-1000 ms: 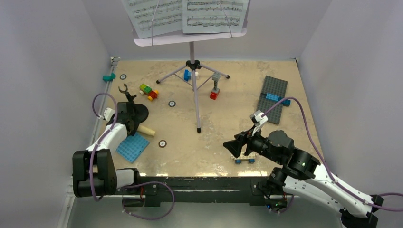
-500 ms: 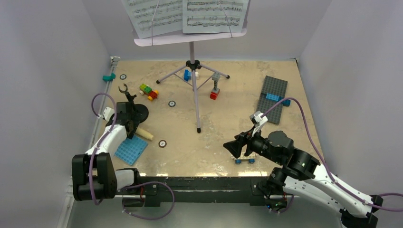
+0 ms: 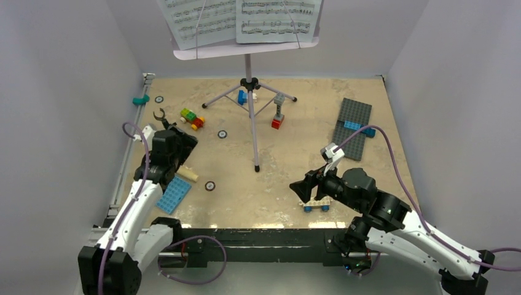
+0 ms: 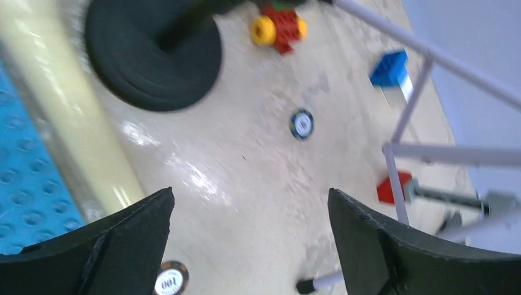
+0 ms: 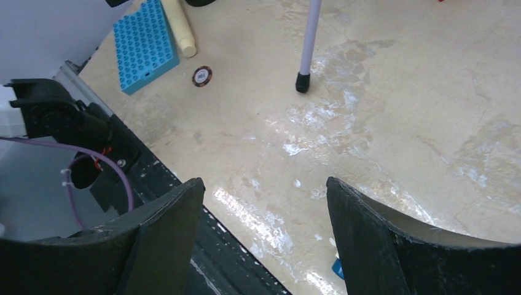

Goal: Pack up the instrument practice props

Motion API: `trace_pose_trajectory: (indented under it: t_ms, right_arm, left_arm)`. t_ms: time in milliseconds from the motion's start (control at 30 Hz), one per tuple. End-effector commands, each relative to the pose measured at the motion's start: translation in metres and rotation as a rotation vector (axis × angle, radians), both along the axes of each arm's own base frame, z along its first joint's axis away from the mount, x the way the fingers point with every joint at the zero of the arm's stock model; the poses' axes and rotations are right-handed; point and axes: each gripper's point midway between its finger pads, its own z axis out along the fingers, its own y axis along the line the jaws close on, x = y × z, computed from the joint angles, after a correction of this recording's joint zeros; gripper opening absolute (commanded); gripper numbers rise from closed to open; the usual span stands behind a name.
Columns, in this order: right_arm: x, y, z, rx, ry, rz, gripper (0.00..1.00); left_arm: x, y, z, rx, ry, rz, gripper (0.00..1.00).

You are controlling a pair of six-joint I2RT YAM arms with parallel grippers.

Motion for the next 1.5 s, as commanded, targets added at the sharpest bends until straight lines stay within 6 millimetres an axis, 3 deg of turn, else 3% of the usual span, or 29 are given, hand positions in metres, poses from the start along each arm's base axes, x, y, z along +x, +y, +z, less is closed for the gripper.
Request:
trace_pose_trajectory:
  t_ms: [0, 167, 333, 433, 567, 733, 900, 1300, 1467]
  right_arm:
    - [0.013, -0.009, 0.022, -0.025, -0.092, -0.048, 0.78]
    - [0.017, -0.008, 0.013, -0.066, -0.078, -0.054, 0.78]
    - [0.019, -0.002, -0.019, -0.122, -0.021, -0.052, 0.77]
    - [0.014, -0.001, -0.025, -0.109, 0.014, -0.044, 0.77]
    - [0.012, -0.004, -0.026, -0.091, 0.017, -0.050, 0.77]
    - [0.013, -0.008, -0.025, -0.119, 0.009, -0.062, 0.77]
    - [0.016, -0.010, -0.019, -0.124, -0.009, -0.069, 0.77]
    - [0.016, -0.010, -0.020, -0.132, -0.006, -0.069, 0.77]
    - [0.015, -0.009, -0.021, -0.131, -0.001, -0.063, 0.76]
  left_arm:
    - [0.000, -0.050, 0.020, 0.070, -0.059, -0.195, 1.00]
    - [0.010, -0.118, 0.024, 0.159, -0.134, -0.406, 1.00]
    - [0.044, -0.181, 0.059, 0.296, -0.357, -0.589, 1.00]
    - [0.064, -0.207, 0.090, 0.319, -0.522, -0.640, 1.00]
    - [0.086, -0.231, 0.110, 0.366, -0.625, -0.689, 1.00]
    - [0.114, -0.248, 0.101, 0.437, -0.582, -0.721, 0.99]
    - [0.126, -0.254, 0.077, 0.487, -0.523, -0.746, 0.85]
    - [0.121, -0.263, 0.057, 0.491, -0.501, -0.826, 0.56]
    - [0.118, -0.264, 0.049, 0.495, -0.476, -0.844, 0.50]
